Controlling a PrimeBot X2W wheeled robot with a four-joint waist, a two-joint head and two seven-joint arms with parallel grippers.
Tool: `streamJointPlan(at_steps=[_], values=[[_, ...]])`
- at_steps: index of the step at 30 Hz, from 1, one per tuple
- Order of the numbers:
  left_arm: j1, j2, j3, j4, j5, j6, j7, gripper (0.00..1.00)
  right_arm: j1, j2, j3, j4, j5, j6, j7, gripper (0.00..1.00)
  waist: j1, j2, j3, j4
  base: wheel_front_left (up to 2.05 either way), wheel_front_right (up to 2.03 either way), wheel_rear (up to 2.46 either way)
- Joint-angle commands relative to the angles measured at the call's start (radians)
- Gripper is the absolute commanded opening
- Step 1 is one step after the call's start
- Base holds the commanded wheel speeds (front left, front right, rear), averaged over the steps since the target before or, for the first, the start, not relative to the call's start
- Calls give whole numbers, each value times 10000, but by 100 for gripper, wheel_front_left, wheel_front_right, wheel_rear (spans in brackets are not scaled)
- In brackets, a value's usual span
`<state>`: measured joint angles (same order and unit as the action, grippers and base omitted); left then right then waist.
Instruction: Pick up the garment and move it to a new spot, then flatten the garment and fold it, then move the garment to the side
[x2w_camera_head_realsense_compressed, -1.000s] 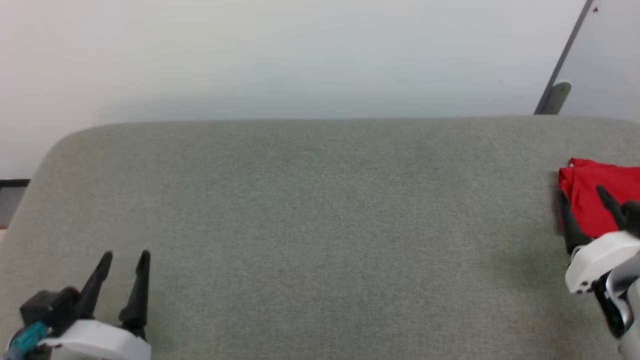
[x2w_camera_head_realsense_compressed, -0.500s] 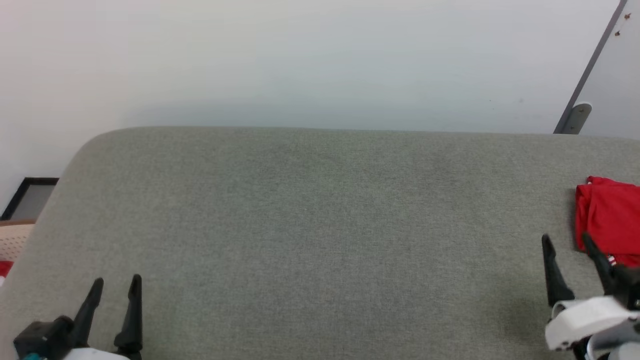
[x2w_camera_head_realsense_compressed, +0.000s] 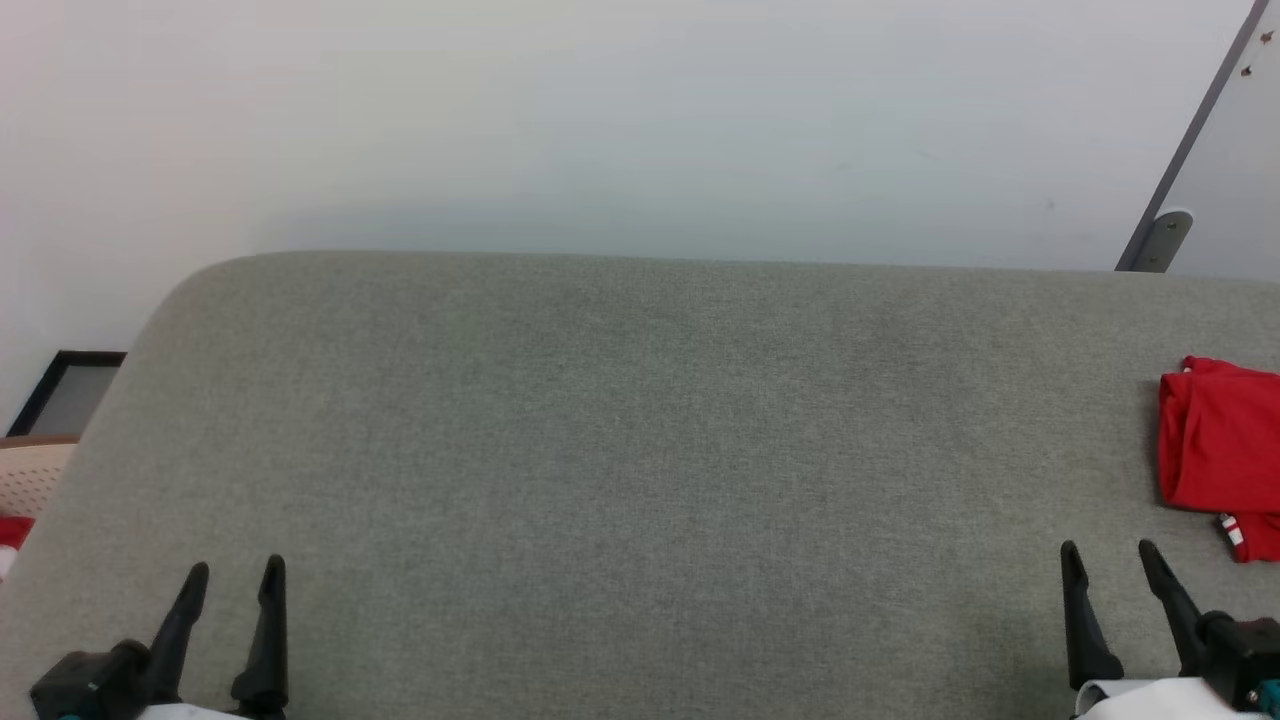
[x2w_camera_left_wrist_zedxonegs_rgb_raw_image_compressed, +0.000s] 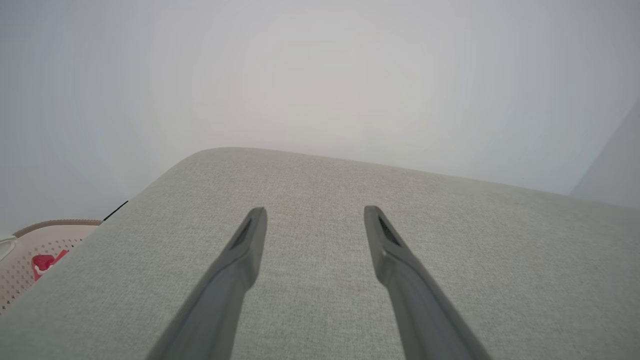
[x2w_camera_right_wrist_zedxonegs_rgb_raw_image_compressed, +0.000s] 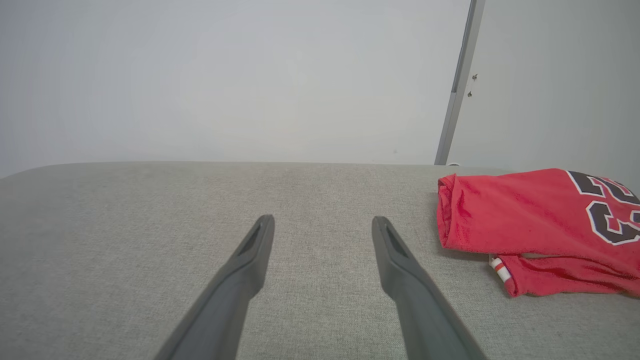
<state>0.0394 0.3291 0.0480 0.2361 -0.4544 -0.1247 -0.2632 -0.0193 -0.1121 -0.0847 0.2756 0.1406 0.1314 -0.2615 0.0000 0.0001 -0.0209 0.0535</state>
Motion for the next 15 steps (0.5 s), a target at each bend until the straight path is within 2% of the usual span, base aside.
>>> streamJointPlan(at_steps=[1, 13, 14, 15], values=[[51, -18, 16, -55, 73, -67, -9, 100, 192, 106, -26, -94, -115, -17, -35, 100, 0, -1, 7, -15, 0, 0, 0], [12, 55, -210, -243, -111, -64, -9, 100, 336, 261, 66, -81, -151, -17, -36, 100, 0, -1, 19, -81, 0, 0, 0], [5, 12, -211, -207, -66, -29, 1, 0, 265, 238, 36, -55, -70, 0, 2, 0, 0, -1, 19, -81, 0, 0, 0], [23, -48, -222, -149, -70, -29, 2, 0, 294, 255, 32, 22, -62, 2, 12, 0, 1, -1, 19, -82, 0, 0, 0]])
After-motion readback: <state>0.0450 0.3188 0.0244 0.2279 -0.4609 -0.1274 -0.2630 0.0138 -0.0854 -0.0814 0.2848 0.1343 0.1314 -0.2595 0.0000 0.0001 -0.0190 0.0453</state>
